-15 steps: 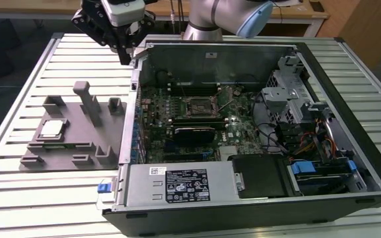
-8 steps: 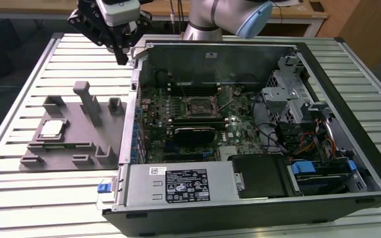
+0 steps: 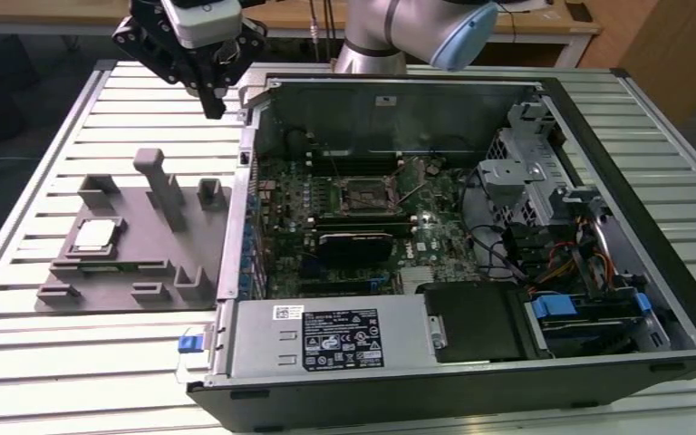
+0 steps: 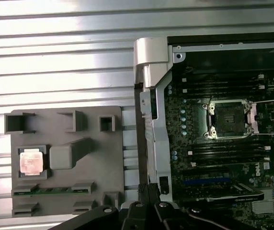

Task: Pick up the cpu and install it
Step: 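Reach for the cpu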

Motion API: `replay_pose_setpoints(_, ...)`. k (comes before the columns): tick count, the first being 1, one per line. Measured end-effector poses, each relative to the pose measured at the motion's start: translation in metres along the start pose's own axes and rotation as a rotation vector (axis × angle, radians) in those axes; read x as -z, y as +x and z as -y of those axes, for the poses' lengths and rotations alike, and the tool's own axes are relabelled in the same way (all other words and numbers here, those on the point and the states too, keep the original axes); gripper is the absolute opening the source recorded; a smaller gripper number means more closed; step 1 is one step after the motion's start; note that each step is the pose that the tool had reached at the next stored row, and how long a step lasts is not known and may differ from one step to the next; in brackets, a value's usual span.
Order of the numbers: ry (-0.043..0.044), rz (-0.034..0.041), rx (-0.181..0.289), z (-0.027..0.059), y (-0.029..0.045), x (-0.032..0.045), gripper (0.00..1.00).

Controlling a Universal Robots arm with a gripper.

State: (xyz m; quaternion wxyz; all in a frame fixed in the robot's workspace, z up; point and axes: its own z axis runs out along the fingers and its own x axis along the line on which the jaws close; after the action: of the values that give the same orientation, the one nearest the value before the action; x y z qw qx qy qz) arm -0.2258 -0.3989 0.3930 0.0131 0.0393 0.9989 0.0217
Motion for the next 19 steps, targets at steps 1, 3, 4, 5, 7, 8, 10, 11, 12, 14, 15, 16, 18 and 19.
replay_pose_setpoints(1, 0.0, 0.0, 0.0, 0.0001, 0.0012, 0.0, 0.11)
replay_pose_setpoints(3, 0.0, 0.0, 0.0, 0.0003, 0.0035, -0.0001, 0.11)
replay_pose_setpoints(4, 0.0, 0.0, 0.0, 0.0004, 0.0048, -0.0001, 0.11)
replay_pose_setpoints(5, 0.0001, 0.0, 0.0, 0.0005, 0.0062, -0.0002, 0.11)
replay_pose_setpoints(7, 0.0, 0.0, 0.0, 0.0006, 0.0087, -0.0003, 0.11)
replay_pose_setpoints(8, 0.0, 0.0, 0.0, 0.0007, 0.01, -0.0004, 0.11)
replay_pose_setpoints(10, 0.0, 0.0, 0.0, 0.0009, 0.0125, -0.0005, 0.11)
replay_pose_setpoints(11, 0.0, 0.0, 0.0, 0.001, 0.014, -0.0005, 0.11)
replay_pose_setpoints(12, 0.0, 0.0, 0.0, 0.0011, 0.0154, -0.0005, 0.11)
replay_pose_setpoints(14, 0.0, 0.0, 0.0, 0.0013, 0.0181, -0.0005, 0.11)
replay_pose_setpoints(15, 0.0, 0.0, 0.0, 0.0014, 0.0194, -0.0005, 0.11)
replay_pose_setpoints(16, 0.0, 0.0, -0.001, 0.0015, 0.0207, -0.0006, 0.11)
replay_pose_setpoints(18, 0.0, 0.0, -0.001, 0.0017, 0.0234, -0.0007, 0.11)
replay_pose_setpoints(19, 0.0, 0.0001, -0.001, 0.0018, 0.0247, -0.0007, 0.11)
